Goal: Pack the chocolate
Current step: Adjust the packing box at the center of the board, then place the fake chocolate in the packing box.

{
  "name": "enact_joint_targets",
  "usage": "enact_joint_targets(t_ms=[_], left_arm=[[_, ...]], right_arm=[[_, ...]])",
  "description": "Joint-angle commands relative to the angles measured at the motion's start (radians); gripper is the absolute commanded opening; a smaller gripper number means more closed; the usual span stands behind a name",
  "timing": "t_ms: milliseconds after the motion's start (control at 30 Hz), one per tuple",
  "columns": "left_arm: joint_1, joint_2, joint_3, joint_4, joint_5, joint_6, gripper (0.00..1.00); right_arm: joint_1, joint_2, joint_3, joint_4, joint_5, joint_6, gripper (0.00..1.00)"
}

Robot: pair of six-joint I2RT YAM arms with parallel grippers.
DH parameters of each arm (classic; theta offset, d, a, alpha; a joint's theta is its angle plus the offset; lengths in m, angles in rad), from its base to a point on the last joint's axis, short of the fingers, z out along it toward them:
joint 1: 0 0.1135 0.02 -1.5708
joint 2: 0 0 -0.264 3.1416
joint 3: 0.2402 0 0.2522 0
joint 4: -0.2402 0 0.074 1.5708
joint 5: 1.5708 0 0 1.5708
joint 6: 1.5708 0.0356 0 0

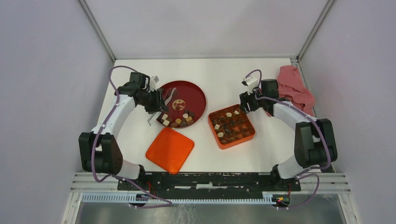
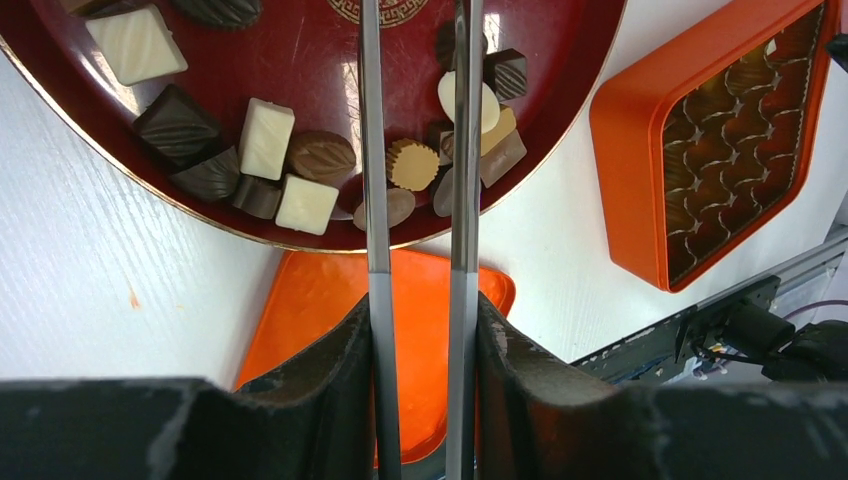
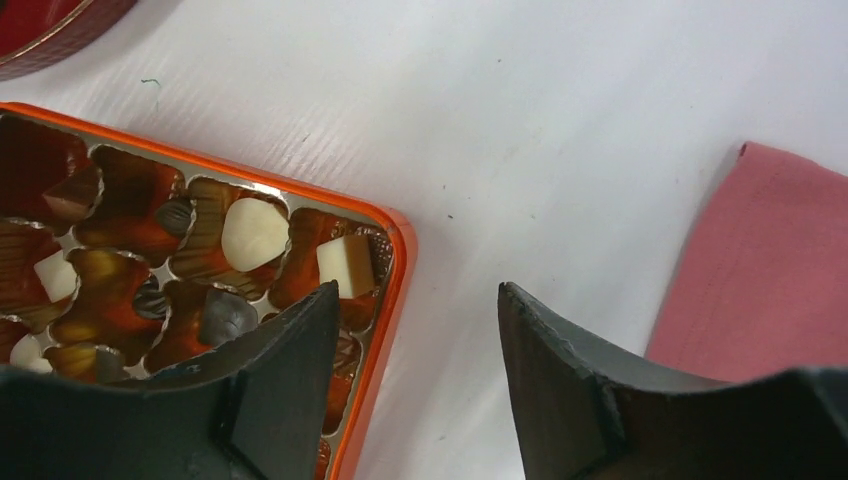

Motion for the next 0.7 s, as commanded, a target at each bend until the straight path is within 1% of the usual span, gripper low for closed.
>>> enact_joint_targets(t_ms=[0,267,533,667], left_arm=[[-0.005,-0.046,-0.007,0.058,0.047,-0.038,0.02],[-0.009,-0.058,-0.003,0.058,0.053,-0.049,0.02],[-0.010,-0.084,-0.021,0.042,0.046,-0.047,0.02],[-0.012,-0.112,-0.036,0.042,0.052,-0.052,0.02]], right_arm=[[0.025,0.054,0.062,-0.012,0.063,0.037,0.63],[0.058,0.098,0.077,-0.006,0.102,0.092,0.42],[0.066,0.097,0.074,0.027,0.153,0.154,0.09],[0.062,0.049,0.076,0.057,0.144,0.213,0.00]])
